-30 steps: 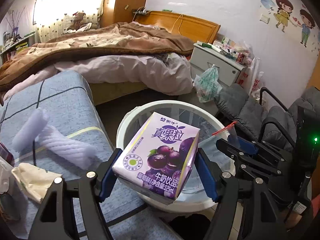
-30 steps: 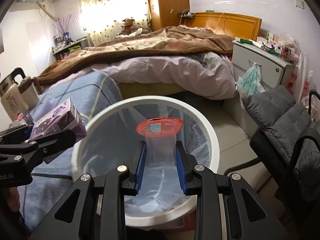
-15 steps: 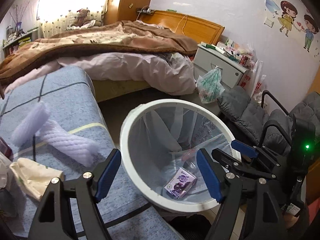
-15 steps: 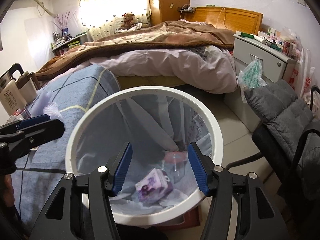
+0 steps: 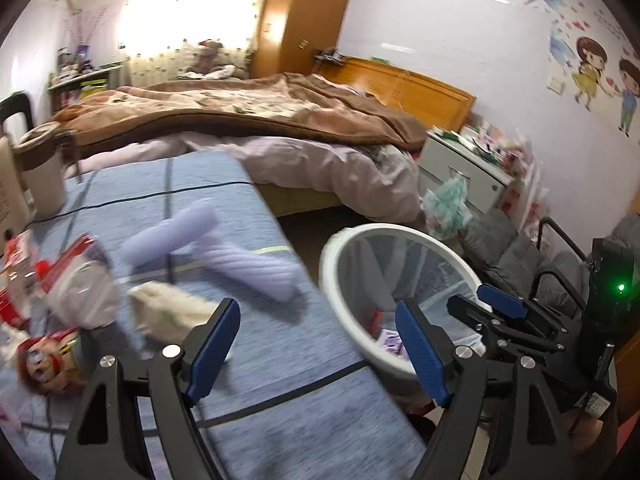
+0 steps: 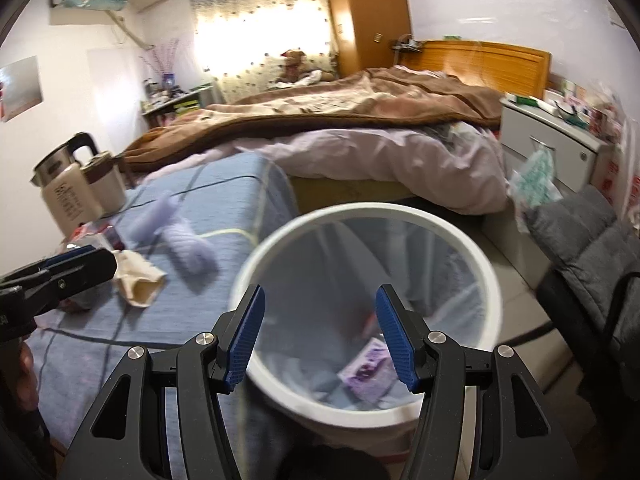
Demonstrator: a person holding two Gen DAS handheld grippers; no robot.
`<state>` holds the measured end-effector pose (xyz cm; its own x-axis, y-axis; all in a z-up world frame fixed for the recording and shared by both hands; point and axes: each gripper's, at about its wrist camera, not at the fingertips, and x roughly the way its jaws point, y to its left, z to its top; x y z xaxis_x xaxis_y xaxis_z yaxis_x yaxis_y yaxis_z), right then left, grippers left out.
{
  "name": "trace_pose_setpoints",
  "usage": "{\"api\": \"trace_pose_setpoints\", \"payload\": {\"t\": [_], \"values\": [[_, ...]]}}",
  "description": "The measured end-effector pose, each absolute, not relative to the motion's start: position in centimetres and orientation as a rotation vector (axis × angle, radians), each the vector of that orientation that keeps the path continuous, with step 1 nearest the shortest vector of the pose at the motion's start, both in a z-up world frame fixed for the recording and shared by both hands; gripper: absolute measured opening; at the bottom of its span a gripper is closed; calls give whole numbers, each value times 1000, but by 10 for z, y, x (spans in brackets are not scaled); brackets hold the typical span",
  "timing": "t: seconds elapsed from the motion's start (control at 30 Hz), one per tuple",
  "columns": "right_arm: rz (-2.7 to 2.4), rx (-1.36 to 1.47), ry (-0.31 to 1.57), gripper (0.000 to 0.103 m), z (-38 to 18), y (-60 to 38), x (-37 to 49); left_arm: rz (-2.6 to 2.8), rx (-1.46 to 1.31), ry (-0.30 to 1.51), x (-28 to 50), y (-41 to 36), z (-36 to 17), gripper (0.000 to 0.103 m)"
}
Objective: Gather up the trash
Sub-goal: 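Grasp the red-lidded jelly cup with the left tool while the right tool reaches the beige paper pouch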
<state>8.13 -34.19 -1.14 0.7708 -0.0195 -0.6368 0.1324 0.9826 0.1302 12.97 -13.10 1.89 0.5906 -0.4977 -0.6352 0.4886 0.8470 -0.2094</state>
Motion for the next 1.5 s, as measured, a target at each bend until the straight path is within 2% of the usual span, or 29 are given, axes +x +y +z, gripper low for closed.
{"api": "trace_pose_setpoints", "payload": {"t": [0.43, 1.1, 1.5], "values": [[74, 119, 709, 58, -20, -276, 99, -366, -83, 758, 125, -34, -2, 83], [287, 1, 753, 58, -33, -188, 150, -120, -129, 710, 110, 65, -7, 84], [321, -49, 813, 58, -47, -166, 174, -24, -182, 779, 114, 111, -32, 86]]}}
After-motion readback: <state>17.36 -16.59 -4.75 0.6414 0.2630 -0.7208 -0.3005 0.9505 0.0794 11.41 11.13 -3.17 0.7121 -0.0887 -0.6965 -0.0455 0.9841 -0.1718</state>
